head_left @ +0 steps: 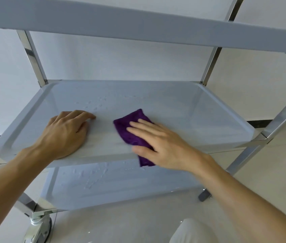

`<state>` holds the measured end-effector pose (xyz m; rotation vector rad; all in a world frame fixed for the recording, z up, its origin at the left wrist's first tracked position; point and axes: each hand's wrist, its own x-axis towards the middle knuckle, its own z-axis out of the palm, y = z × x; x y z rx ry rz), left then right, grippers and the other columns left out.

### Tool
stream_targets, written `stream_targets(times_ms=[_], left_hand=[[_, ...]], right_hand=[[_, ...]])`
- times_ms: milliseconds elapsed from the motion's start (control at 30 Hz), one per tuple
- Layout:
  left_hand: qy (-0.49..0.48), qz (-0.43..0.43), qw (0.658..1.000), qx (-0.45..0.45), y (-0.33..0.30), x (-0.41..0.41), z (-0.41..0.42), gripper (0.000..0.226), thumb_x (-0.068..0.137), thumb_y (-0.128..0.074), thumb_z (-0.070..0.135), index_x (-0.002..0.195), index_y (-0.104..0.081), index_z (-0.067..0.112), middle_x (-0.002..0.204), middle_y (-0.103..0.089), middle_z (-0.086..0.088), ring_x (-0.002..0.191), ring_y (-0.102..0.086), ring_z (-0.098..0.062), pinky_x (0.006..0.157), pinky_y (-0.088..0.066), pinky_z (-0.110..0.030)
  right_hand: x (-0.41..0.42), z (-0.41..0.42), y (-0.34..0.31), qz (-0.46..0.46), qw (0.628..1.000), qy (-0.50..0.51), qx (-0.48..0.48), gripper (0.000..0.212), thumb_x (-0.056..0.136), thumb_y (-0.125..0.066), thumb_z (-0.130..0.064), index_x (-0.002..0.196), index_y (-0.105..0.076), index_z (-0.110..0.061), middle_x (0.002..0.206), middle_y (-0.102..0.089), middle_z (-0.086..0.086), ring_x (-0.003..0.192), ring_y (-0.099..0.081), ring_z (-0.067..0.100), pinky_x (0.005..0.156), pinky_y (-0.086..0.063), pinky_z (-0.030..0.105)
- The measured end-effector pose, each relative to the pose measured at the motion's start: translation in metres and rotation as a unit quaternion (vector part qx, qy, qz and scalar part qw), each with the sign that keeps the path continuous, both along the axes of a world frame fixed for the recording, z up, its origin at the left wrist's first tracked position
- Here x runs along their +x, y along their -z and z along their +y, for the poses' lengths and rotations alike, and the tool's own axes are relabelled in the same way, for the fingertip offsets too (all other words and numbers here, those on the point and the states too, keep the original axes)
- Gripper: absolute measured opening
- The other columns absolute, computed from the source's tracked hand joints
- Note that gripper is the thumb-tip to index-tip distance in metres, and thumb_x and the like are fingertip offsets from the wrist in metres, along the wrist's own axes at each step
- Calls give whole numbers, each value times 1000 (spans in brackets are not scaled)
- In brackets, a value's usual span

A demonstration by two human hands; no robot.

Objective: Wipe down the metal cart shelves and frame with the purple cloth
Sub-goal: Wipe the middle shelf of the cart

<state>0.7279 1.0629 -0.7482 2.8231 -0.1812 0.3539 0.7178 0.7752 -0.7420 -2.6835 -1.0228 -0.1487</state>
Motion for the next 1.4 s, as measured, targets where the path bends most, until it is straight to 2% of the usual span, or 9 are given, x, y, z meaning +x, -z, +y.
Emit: stream_targets(times_ms=[267,367,500,633,867,967,1067,1267,1400], left_hand=[[18,4,1000,-7,-1,4,0,38,103,-33,29,135,-53,32,145,-50,8,135,-39,-26,112,-28,-44],[11,3,1000,-8,0,3,-5,39,102,-33,29,135,-54,29,144,-51,6,134,-40,-27,113,-27,-42],[-4,7,1000,-4,-1,7,-12,38,102,-32,28,133,-55,26,142,-53,3,131,-43,-29,113,-28,-43],[-7,-1,1000,-3,-2,7,-12,36,102,-34,26,130,-57,25,140,-55,0,129,-45,-31,110,-30,-44],[-44,-38,998,-19,-8,3,-8,36,98,-41,11,129,-58,19,141,-53,-5,130,-45,-33,109,-31,-48],[-31,-106,991,-73,-18,-3,-11,33,98,-43,8,125,-60,16,136,-55,-7,116,-53,-34,97,-41,-47],[35,-137,982,-127,-28,-14,-26,28,99,-45,11,120,-63,17,129,-58,-3,106,-57,-27,89,-43,-34],[115,-59,988,88,-14,-34,-82,83,85,-26,78,143,-41,21,154,-37,-2,139,-35,-27,114,-28,-46],[82,-4,976,200,3,-28,-93,101,76,-25,86,153,-19,21,162,-18,-3,147,-20,-32,115,-23,-53]], right_hand=[[1,-170,-9,22,983,176,-39,108,63,-78,-62,150,-17,-47,157,-18,-25,147,-12,-3,121,-25,38],[6,-187,-7,-20,972,222,-69,122,52,-82,-67,154,-24,-34,161,-17,-10,150,-9,11,121,-19,40],[11,-146,1,-21,978,190,-83,120,58,-81,-66,155,-25,-21,164,-15,-5,151,-13,13,122,-8,27],[-1,-46,12,-117,986,105,-54,115,61,-82,-62,148,-38,-1,157,-31,16,148,-28,30,123,-16,38],[-8,88,14,-51,996,65,-29,125,63,-72,-73,153,-19,-5,164,-15,13,153,0,22,124,-7,45],[-3,59,-3,61,989,22,132,93,73,-62,-74,139,-42,-11,148,-43,5,142,-21,18,113,-25,35],[17,16,-9,24,971,126,203,51,98,-51,-46,135,-53,-10,142,-53,3,138,-40,17,111,-34,33],[48,-9,6,8,981,190,50,44,105,-40,-35,144,-46,-16,153,-43,0,144,-34,19,116,-26,40],[51,-13,11,27,982,188,-12,46,106,-28,-44,150,-36,-32,161,-27,-10,150,-18,10,119,-16,39]])
